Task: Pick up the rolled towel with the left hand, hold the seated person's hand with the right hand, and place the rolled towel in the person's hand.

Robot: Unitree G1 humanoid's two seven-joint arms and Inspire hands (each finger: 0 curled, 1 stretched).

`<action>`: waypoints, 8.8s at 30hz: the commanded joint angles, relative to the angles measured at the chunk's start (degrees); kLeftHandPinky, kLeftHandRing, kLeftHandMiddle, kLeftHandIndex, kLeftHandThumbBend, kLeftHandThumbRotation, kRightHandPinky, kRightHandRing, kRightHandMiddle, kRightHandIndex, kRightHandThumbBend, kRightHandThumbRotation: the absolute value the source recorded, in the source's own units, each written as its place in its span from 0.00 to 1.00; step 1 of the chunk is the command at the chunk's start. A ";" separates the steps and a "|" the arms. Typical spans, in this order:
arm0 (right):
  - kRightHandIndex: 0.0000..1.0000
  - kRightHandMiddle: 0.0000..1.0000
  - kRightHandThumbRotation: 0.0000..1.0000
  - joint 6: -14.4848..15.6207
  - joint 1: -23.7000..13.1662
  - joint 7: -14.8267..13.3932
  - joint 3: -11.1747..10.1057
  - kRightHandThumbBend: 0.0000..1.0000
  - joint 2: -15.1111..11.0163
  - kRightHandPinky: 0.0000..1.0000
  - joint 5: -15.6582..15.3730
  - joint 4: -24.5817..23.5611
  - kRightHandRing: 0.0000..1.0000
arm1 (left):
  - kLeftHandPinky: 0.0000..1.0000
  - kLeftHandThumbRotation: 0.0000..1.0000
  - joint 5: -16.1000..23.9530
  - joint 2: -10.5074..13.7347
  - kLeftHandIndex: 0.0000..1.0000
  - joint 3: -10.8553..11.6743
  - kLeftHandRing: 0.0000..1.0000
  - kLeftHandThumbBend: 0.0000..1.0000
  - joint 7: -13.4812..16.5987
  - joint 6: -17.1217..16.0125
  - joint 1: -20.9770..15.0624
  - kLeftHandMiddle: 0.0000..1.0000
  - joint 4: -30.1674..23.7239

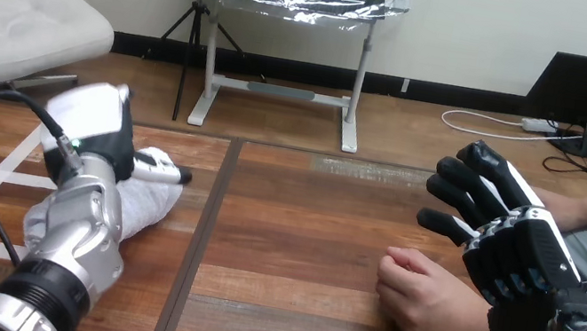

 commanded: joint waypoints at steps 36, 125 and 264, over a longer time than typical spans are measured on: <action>0.87 0.86 1.00 0.08 -1.91 -0.18 -0.66 0.74 -0.60 0.78 1.38 -2.74 0.85 | 0.98 0.52 1.99 -2.59 0.92 -3.19 0.96 0.88 -5.46 8.62 -7.18 0.96 0.43; 0.86 0.85 1.00 0.18 -1.78 -0.12 -0.95 0.77 -1.80 0.76 2.95 -4.38 0.83 | 0.74 0.52 -8.75 -3.72 0.81 0.57 0.81 0.86 -11.52 11.62 -11.83 0.82 8.86; 0.88 0.88 0.73 4.10 -17.56 -0.64 -15.59 0.72 -16.51 0.84 -12.74 10.74 0.87 | 0.26 0.00 -31.28 -11.31 0.40 18.24 0.34 0.62 -1.41 -28.26 23.18 0.39 -53.09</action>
